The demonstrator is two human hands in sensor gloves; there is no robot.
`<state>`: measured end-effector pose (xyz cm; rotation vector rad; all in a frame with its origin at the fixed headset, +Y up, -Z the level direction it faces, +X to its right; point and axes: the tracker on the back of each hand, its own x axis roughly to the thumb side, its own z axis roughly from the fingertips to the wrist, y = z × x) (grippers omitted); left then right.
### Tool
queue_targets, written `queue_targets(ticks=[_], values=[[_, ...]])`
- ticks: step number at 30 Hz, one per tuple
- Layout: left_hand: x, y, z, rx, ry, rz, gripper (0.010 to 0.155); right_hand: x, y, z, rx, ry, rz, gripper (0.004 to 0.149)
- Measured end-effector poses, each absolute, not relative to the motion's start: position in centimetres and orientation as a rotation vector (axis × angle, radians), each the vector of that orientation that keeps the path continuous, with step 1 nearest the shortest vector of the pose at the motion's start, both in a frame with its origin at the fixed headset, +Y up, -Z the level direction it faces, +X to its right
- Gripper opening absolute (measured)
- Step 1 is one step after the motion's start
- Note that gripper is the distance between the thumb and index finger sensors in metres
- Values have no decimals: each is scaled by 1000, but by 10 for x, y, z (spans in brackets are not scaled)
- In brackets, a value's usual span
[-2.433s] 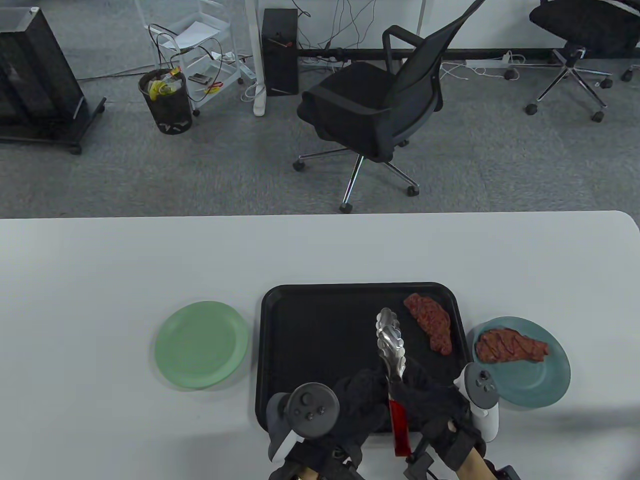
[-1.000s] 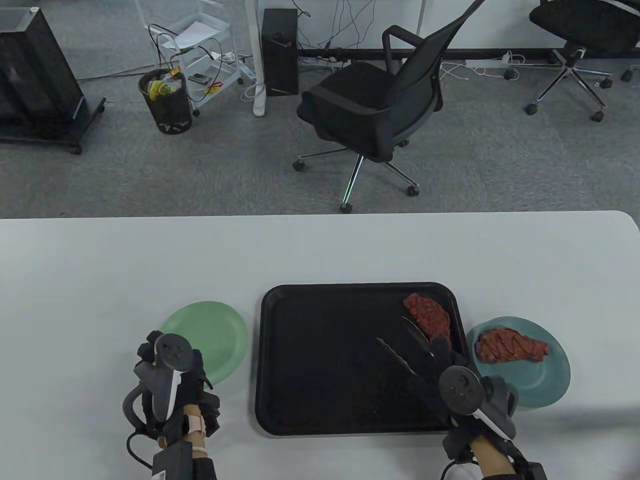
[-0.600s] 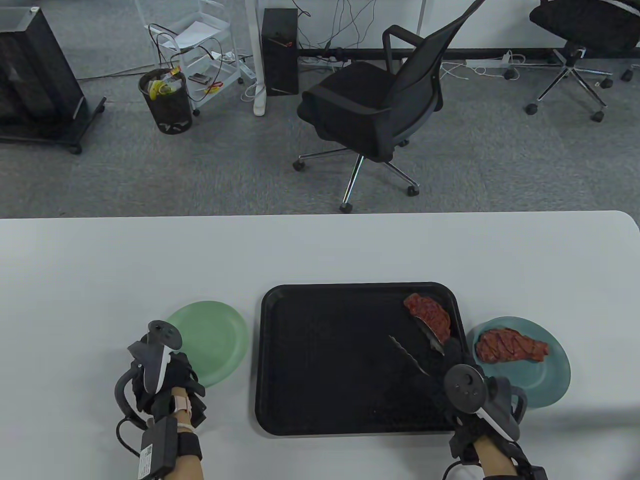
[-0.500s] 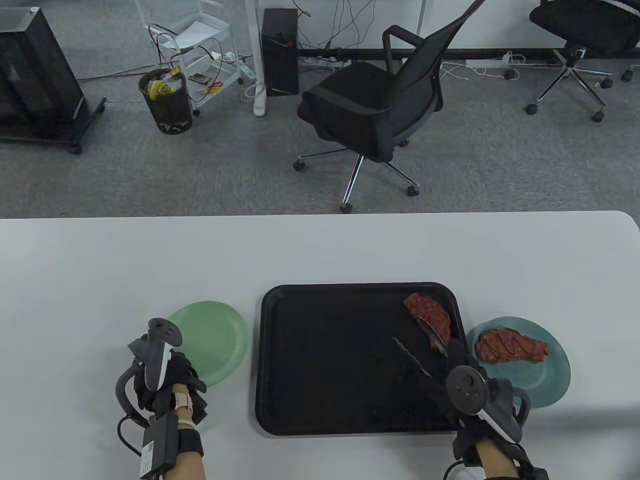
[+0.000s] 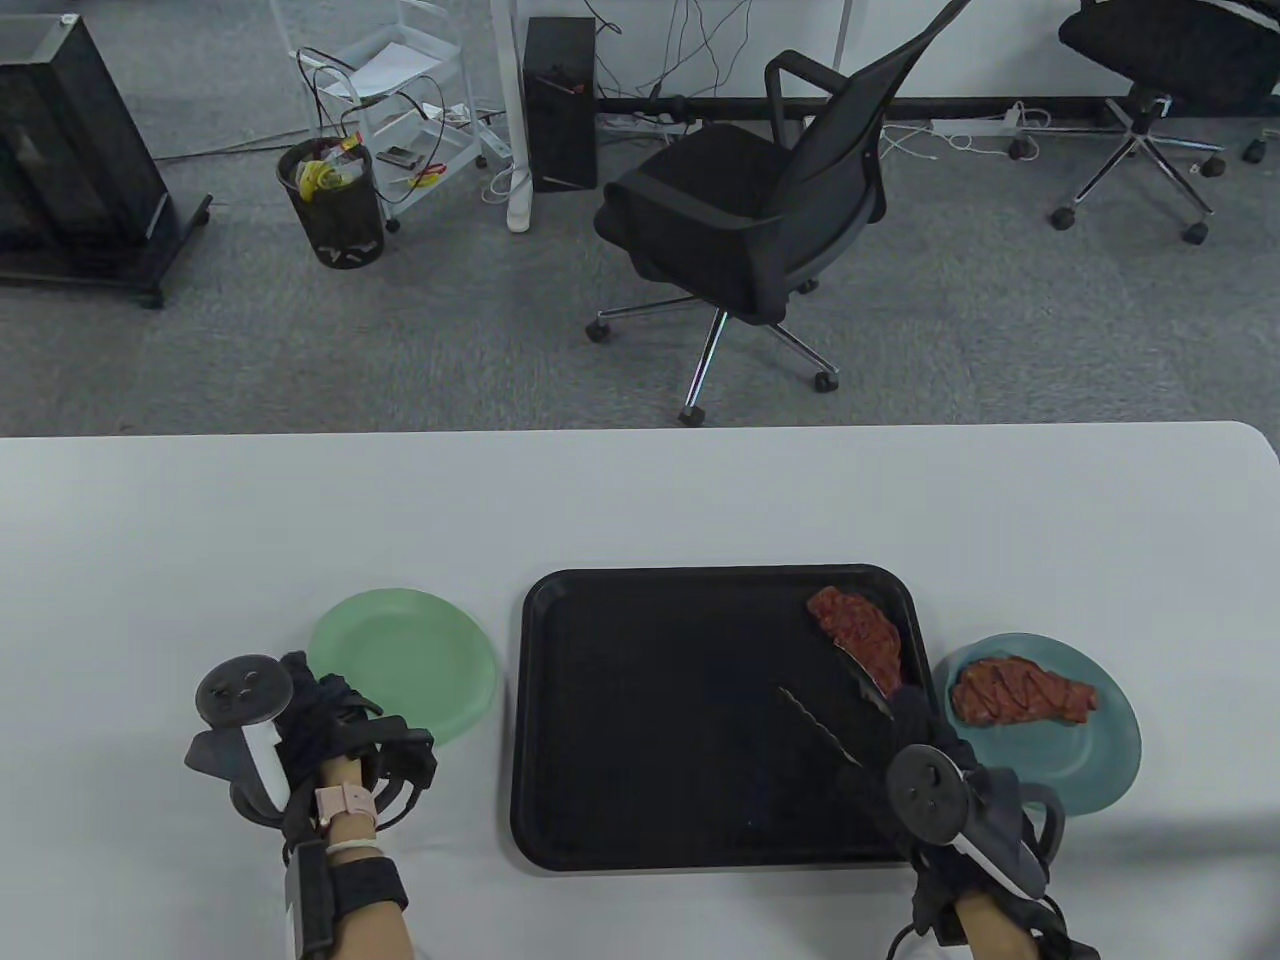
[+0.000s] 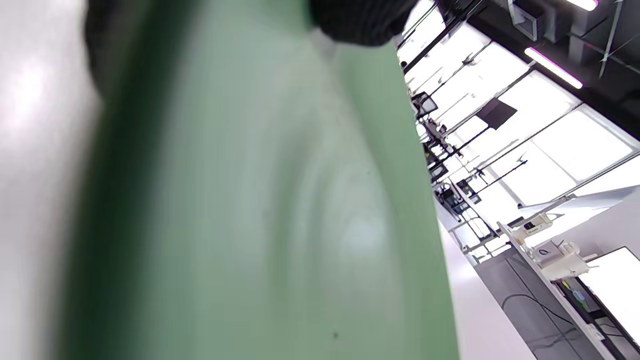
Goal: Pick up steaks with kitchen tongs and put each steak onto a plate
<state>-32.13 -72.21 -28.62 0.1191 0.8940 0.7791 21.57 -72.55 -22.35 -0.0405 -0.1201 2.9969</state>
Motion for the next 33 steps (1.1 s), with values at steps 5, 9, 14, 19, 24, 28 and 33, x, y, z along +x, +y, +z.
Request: queue_targets(ticks=[5,9,14,19,24,28,33], values=[[-316,-713,-273,150,918,873,59,220,-725,-224,-55,-112,2971,90],[-302,-718,-260,145,857,1072,59,223,-726,-225,-58,-102,2953,90],[-267,-728,-248,98,765,1222,59,225,-727,-227,-63,-92,2913,90],[-227,-736,-244,39,672,1263,59,226,-730,-229,-69,-69,2924,90],[-202,-747,-243,-28,618,1317,59,227,-730,-230,-63,-71,2920,90],[-191,-747,-244,-34,579,1292,59,232,-731,-231,-78,-63,2924,90],[-182,-749,-242,-55,564,1277,59,241,-731,-231,-134,-71,2924,90]])
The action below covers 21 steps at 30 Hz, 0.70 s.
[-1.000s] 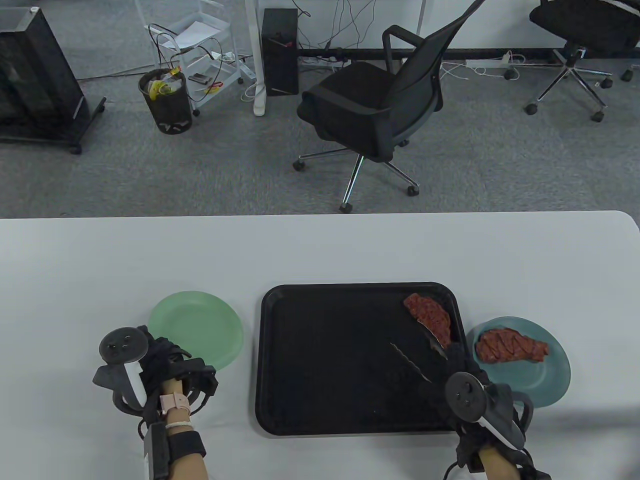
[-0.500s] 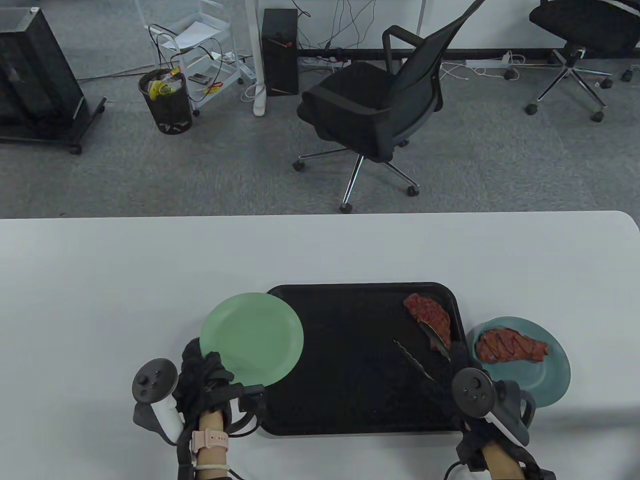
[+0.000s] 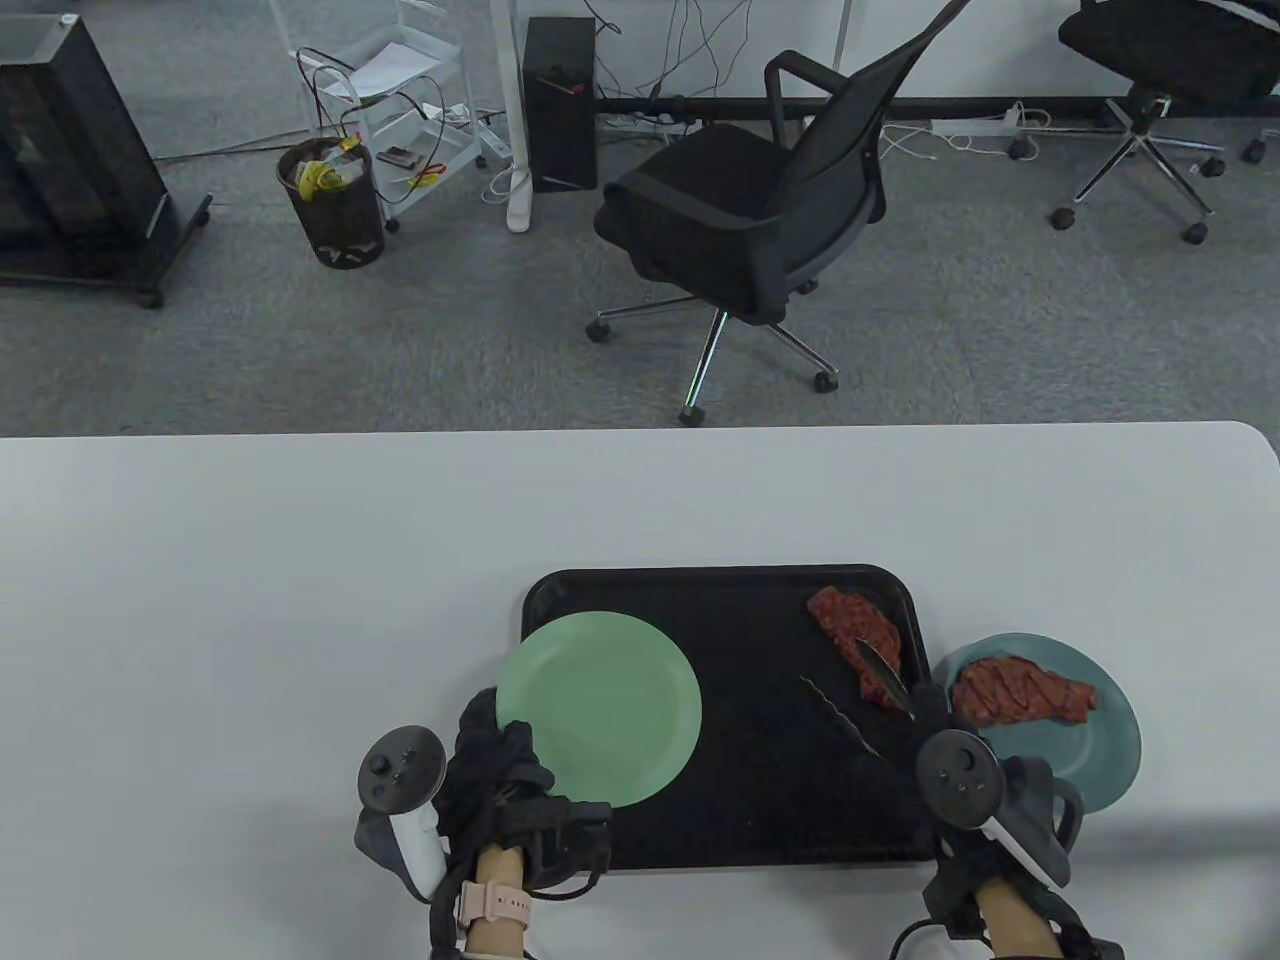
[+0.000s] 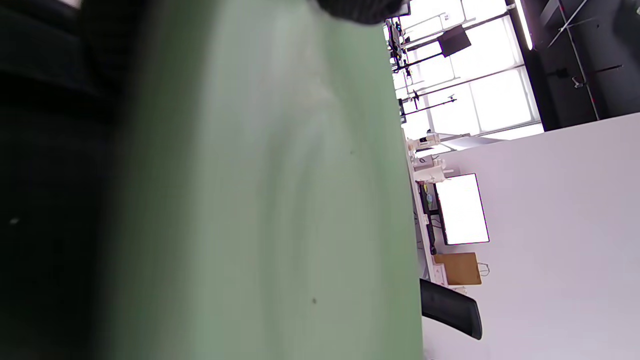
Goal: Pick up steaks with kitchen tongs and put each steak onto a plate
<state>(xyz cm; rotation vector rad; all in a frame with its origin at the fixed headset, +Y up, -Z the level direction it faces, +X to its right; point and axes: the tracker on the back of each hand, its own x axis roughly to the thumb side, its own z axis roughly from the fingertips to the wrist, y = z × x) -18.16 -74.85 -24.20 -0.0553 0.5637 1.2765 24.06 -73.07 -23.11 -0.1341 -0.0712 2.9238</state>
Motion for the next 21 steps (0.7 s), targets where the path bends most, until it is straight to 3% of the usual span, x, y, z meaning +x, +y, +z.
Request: queue_targets(ticks=[9,21], values=[[-178,-750,-241,-79,548,1296,59,256,-734,-259,-308,-24,2964,91],[-183,-752,-239,-96,553,1304,59,235,-748,-309,-376,227,3117,94]])
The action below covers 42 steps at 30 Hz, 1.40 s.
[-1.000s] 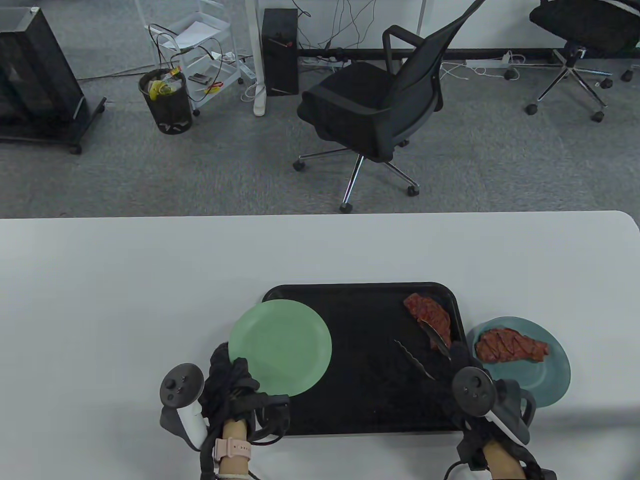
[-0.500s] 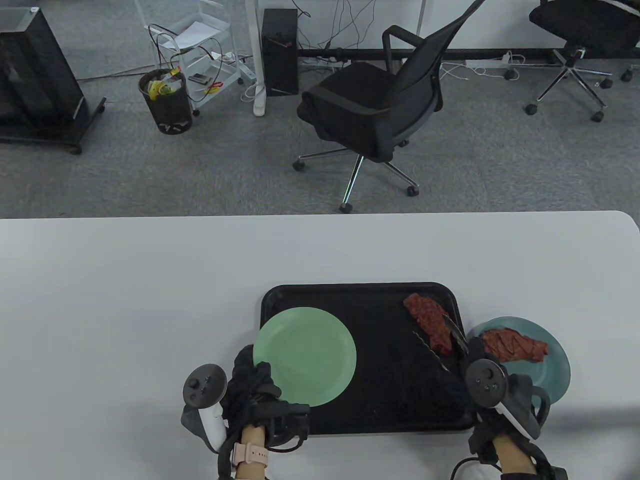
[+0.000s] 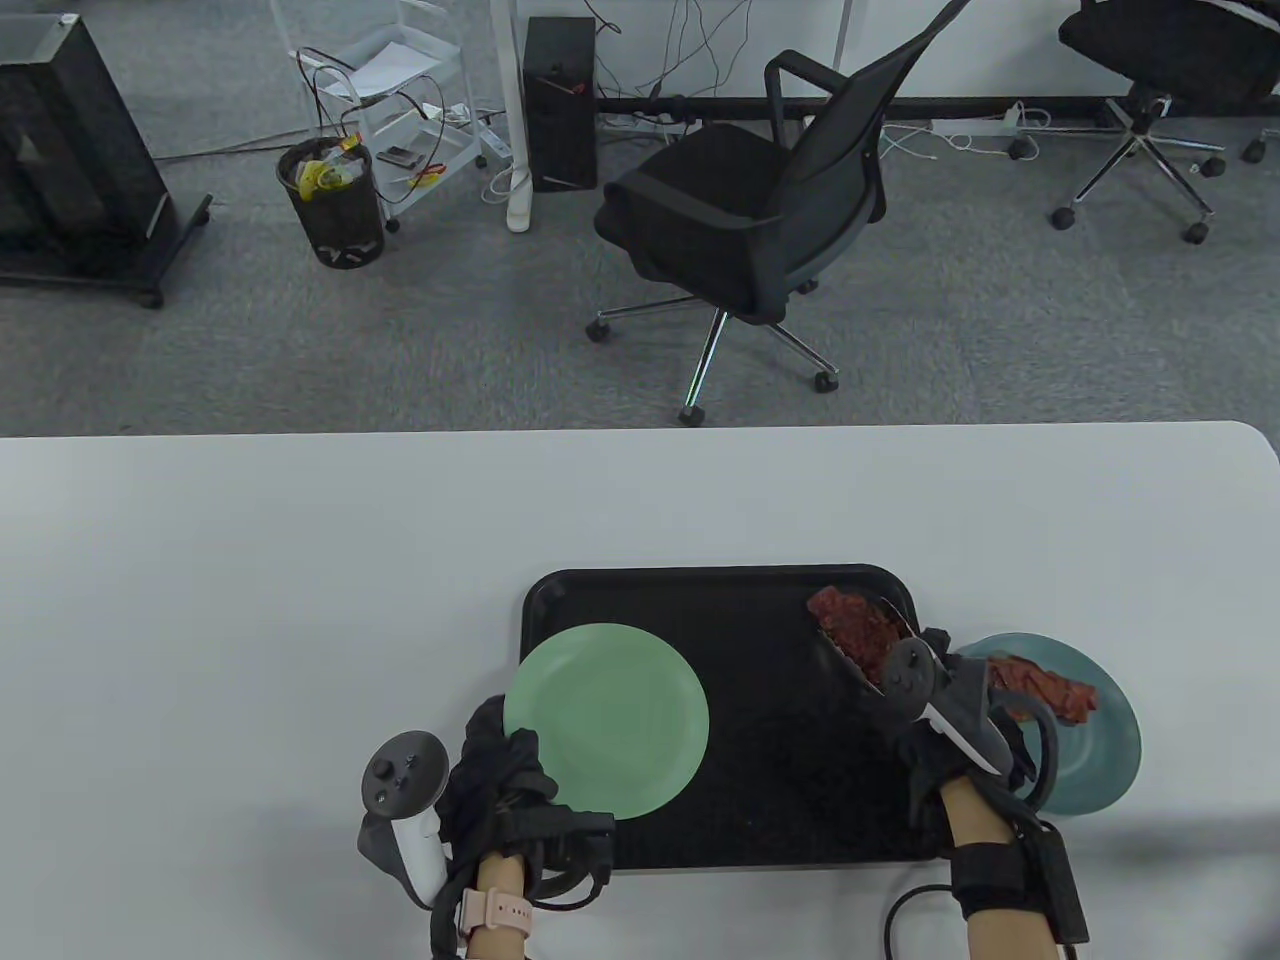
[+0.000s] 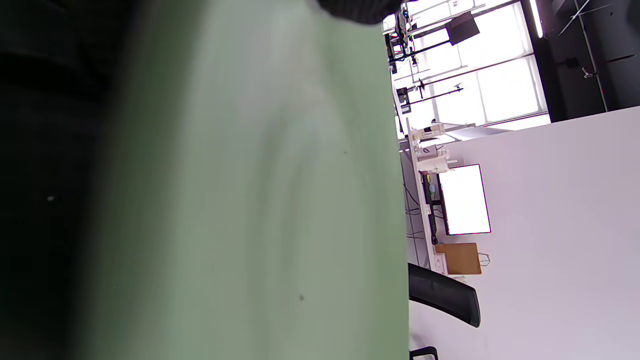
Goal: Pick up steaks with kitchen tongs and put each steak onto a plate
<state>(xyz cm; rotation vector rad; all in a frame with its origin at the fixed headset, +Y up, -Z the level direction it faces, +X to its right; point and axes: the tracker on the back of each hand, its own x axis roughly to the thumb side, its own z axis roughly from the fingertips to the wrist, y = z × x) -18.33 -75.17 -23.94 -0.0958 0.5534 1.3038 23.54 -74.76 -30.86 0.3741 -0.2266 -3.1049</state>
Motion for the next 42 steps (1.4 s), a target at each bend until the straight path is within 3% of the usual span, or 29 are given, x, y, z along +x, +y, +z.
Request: queue_targets(ticks=[2,8,15,21,27,34,37,42], values=[[-183,-751,-239,-97,552,1305,59,234,-747,-309,355,-278,-3088,93],[-184,-750,-237,-97,540,1296,59,224,-744,-300,239,-107,-3032,89],[-178,-753,-240,-135,503,1254,59,211,-715,-286,-4,-15,-3169,88],[-171,-756,-241,-169,468,1235,59,162,-678,-256,-438,127,-3209,89],[-167,-757,-241,-191,427,1276,59,103,-681,-236,-754,111,-3125,89],[-166,-754,-244,-197,347,1319,59,90,-688,-238,-810,63,-3087,91],[-166,-756,-244,-210,342,1324,58,94,-691,-238,-797,-46,-3104,92],[-180,-752,-244,-141,414,1401,58,119,-682,-224,-800,246,-3184,94]])
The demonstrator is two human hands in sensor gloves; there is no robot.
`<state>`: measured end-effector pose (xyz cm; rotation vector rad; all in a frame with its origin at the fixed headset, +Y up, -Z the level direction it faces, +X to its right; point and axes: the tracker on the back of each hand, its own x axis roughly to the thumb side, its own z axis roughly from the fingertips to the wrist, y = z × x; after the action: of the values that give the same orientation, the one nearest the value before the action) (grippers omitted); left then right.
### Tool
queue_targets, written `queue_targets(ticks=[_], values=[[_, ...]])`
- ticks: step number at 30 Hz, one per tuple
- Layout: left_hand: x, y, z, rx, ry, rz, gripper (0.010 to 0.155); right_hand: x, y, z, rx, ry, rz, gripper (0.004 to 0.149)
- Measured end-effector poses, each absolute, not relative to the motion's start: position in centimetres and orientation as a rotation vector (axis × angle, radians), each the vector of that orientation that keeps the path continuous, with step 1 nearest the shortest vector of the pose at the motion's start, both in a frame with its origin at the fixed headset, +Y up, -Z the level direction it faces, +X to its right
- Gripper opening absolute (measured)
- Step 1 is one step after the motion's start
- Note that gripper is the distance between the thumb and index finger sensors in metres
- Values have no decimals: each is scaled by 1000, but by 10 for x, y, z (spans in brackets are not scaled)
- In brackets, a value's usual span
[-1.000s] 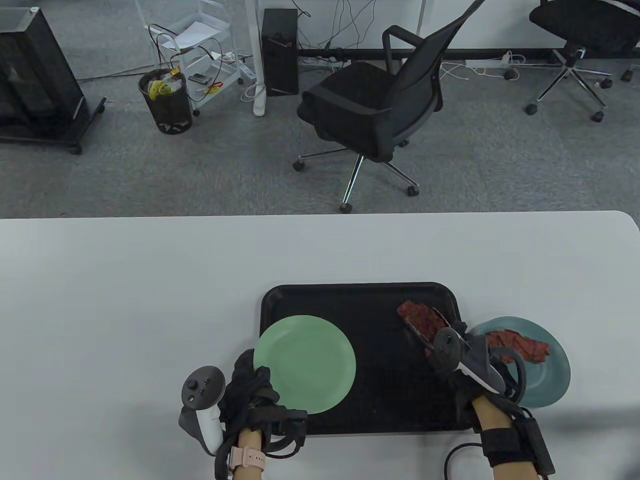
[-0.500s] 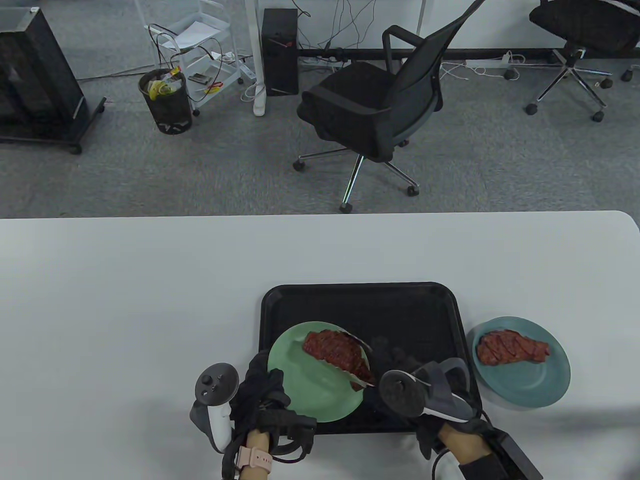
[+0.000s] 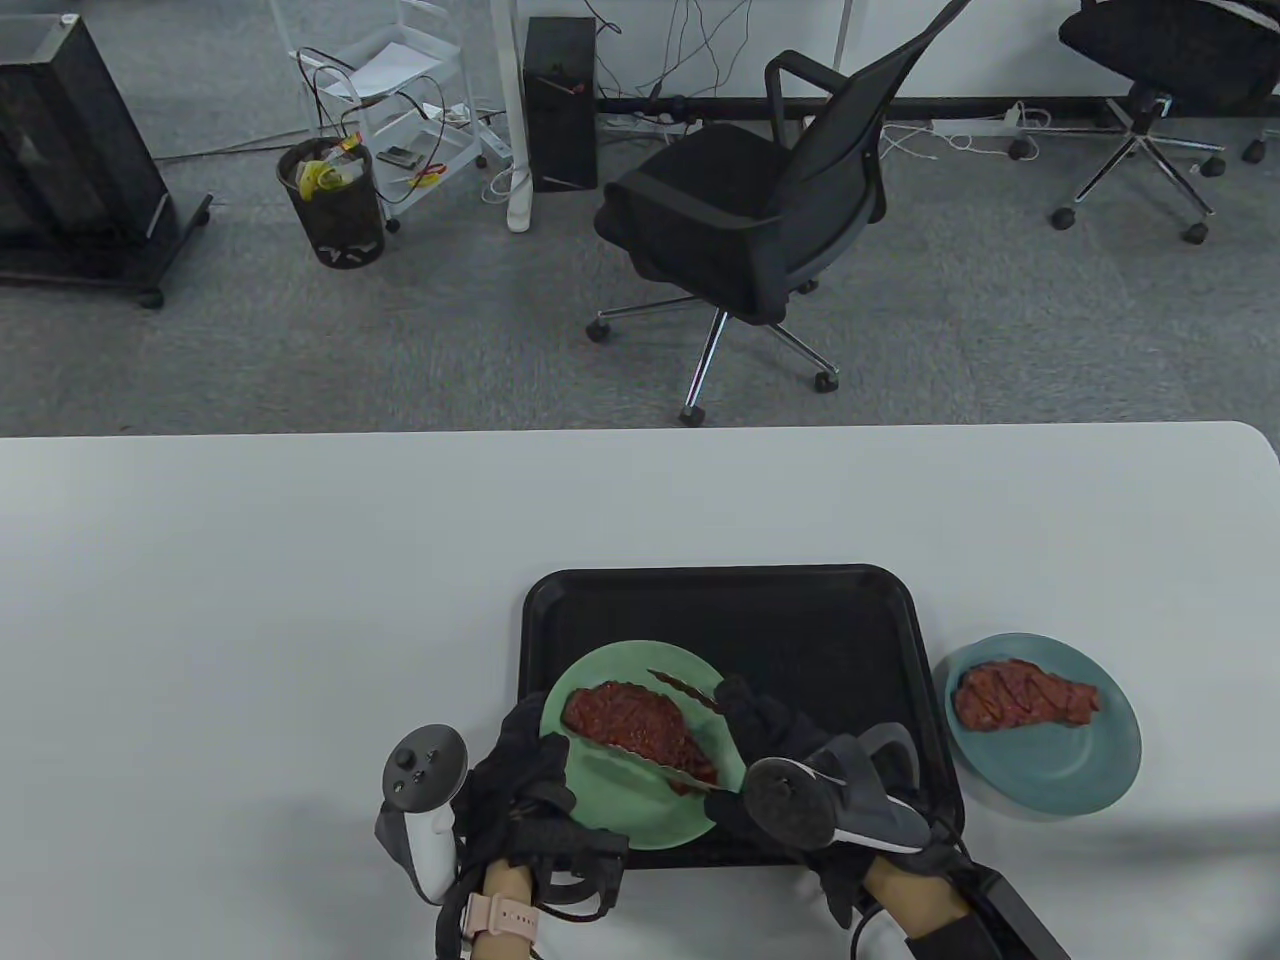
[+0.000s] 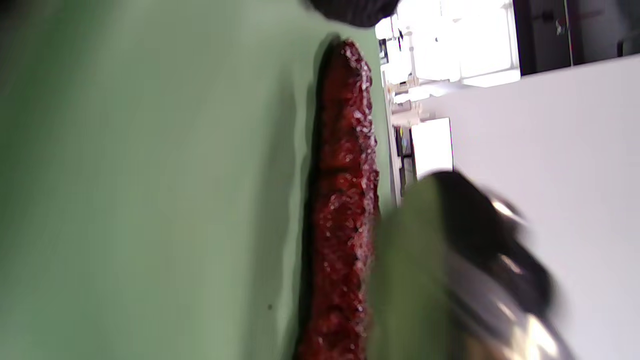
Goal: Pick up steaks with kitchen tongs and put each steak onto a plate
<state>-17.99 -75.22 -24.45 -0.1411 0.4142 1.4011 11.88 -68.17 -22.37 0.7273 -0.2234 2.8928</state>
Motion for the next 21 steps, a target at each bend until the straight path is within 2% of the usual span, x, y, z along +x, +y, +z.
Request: queue_targets(ticks=[5,10,14,21], values=[[-220,-753,-250,-23,589,1532,58,160,-688,-216,590,-271,2912,93],[-271,-757,-252,90,782,1471,59,198,-713,-224,393,-177,2935,92],[-302,-772,-254,155,899,1412,59,212,-721,-233,296,-130,2933,92],[-334,-794,-262,139,1012,1335,59,215,-730,-240,268,-79,2953,92]])
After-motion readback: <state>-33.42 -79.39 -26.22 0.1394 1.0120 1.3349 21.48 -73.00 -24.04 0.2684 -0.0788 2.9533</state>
